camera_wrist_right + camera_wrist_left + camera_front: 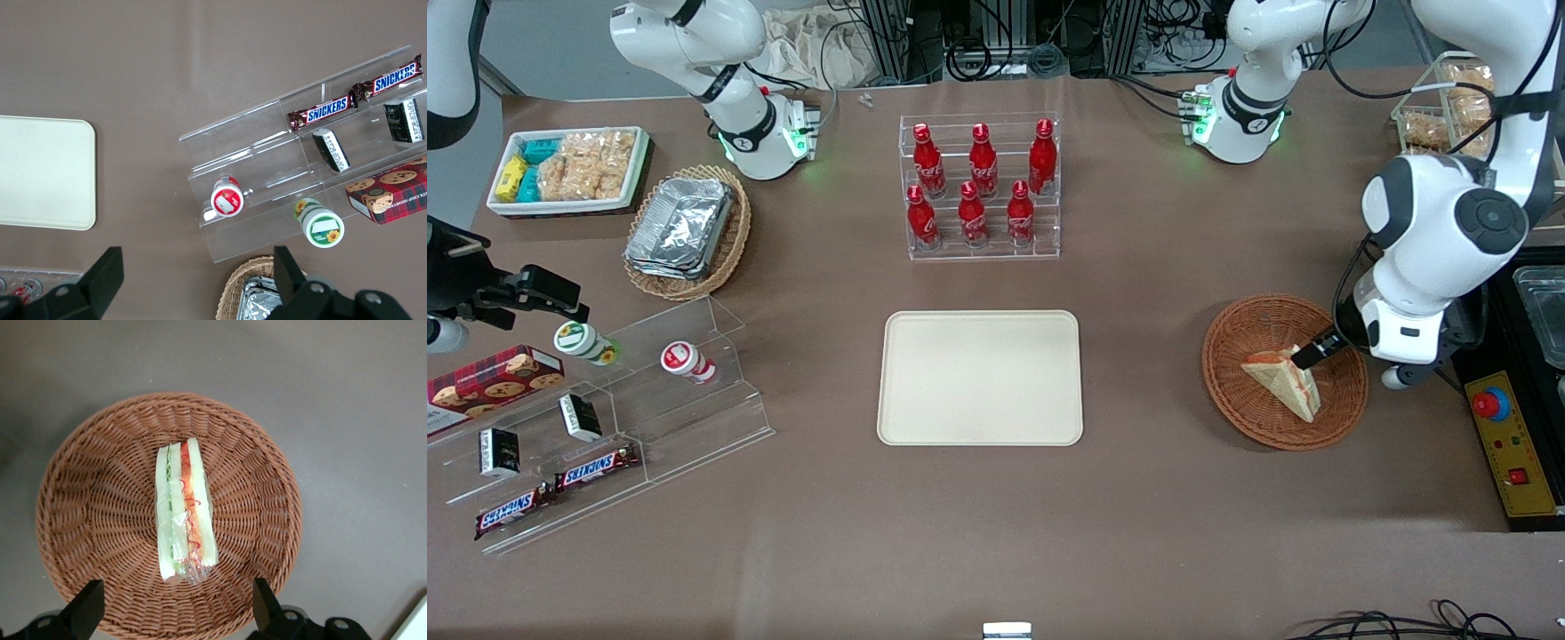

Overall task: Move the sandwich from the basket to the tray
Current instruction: 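Move the left gripper down over the sandwich in the wicker basket, then close the left gripper on the wrapped triangular sandwich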

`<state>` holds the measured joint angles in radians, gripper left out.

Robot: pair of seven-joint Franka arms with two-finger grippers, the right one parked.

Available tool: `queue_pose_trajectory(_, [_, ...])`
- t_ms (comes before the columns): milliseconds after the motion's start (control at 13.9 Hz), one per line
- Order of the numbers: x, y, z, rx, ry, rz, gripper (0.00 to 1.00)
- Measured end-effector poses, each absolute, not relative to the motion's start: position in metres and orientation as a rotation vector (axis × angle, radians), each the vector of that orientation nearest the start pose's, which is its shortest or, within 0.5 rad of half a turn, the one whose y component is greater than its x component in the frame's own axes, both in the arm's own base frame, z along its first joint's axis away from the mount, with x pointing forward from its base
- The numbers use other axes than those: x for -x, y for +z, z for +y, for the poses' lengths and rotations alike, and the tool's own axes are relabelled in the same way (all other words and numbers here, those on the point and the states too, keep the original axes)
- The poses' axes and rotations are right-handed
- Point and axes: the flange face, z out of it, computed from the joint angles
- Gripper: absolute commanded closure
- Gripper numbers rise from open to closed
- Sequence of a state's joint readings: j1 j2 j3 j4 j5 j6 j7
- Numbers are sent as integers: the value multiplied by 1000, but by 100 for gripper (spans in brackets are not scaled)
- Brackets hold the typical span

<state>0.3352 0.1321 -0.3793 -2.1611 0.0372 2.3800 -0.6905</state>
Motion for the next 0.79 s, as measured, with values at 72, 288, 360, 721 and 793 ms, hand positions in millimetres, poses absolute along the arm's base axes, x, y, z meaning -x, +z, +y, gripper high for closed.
queue_pose_trajectory(72, [-564,340,-21,3032,-121,-1023,0])
queue_pose_trajectory(288, [-566,315,-20,3017,-75,-1105,0])
queue_pose_trajectory(360, [-566,307,-17,3013,-63,-1120,0])
queue_pose_trajectory(721, [-559,281,-1,2988,-16,-1167,0])
queue_pose_trajectory(793, [-558,279,1,2987,-14,-1171,1])
